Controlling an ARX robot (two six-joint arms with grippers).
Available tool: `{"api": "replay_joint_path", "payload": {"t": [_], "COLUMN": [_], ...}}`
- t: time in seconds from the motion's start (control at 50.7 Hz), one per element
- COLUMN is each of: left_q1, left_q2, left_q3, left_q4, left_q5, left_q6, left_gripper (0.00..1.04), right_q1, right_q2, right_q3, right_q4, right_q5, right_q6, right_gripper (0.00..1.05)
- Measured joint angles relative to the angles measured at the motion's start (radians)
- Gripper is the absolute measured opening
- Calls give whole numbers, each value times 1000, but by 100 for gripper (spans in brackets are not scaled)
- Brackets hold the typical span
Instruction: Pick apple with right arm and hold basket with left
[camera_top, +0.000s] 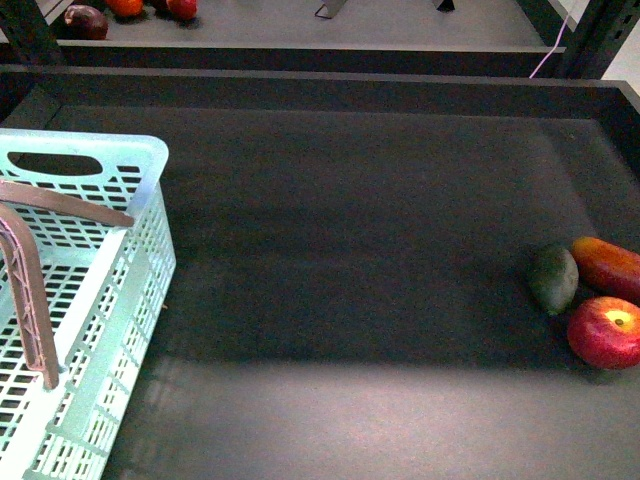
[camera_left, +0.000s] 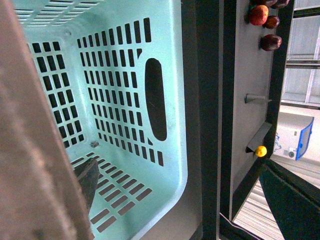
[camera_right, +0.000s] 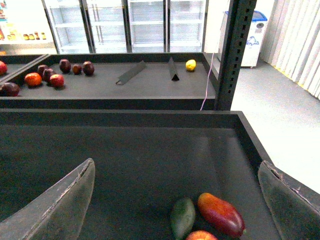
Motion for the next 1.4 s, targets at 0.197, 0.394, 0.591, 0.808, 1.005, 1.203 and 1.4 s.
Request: {"api": "replay_joint_path", "payload": {"t": [0.197, 0.394, 0.591, 0.808, 1.005, 1.203, 1.4], "left_q1": [-4, -8, -30, -65, -118, -256, -397], "left_q2": [2, 3, -24, -158, -235, -230, -178], "left_q3": [1, 0, -8, -34, -32, 56, 194], "left_q4": [-7, -18, -31, -77, -134, -204, -255], "left_q5": [-16, -32, -27, 3, 14, 7, -42], "left_q6": [-11, -11, -2, 67, 120, 140, 159], "left_gripper": [67, 32, 16, 16, 16, 16, 16], "right_q1": [0, 0, 0, 0, 0, 0, 0], "right_q2": [0, 0, 0, 0, 0, 0, 0], "right_q3": [0, 0, 0, 0, 0, 0, 0], "right_q4": [0, 0, 0, 0, 0, 0, 0], "right_q5": [0, 0, 0, 0, 0, 0, 0], "right_q6": [0, 0, 0, 0, 0, 0, 0], "right_gripper": [96, 96, 96, 96, 96, 96, 96]}}
